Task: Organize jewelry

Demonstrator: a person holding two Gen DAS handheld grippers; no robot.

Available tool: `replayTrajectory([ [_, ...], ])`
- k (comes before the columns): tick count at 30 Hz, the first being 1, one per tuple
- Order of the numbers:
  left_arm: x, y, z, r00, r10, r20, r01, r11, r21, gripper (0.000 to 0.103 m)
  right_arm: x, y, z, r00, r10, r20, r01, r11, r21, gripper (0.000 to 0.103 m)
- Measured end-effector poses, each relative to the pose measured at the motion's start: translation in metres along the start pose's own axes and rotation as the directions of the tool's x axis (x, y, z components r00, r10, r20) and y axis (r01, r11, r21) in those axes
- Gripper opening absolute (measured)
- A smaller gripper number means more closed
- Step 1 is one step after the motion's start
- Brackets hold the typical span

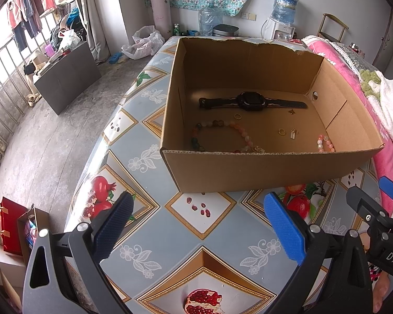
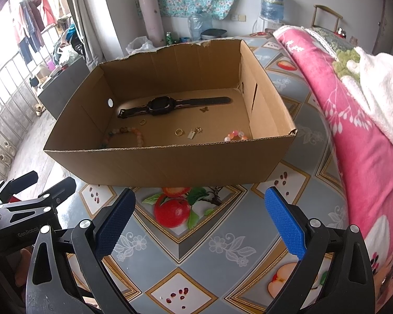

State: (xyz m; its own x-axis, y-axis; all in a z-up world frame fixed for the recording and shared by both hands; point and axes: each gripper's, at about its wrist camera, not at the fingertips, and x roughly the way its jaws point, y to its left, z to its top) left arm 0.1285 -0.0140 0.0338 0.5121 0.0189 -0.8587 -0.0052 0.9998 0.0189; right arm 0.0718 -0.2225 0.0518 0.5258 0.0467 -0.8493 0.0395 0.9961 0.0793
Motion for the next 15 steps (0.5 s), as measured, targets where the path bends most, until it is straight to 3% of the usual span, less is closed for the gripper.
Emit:
replayTrajectory([
  [15, -0.0005, -0.0013, -0.0021, 1.0, 0.004, -0.009, -0.004, 1.0, -0.006, 0.098, 0.0014, -0.0013, -0.0022, 1.0, -0.002, -0.004, 0.002, 1.0, 0.001, 0.095],
])
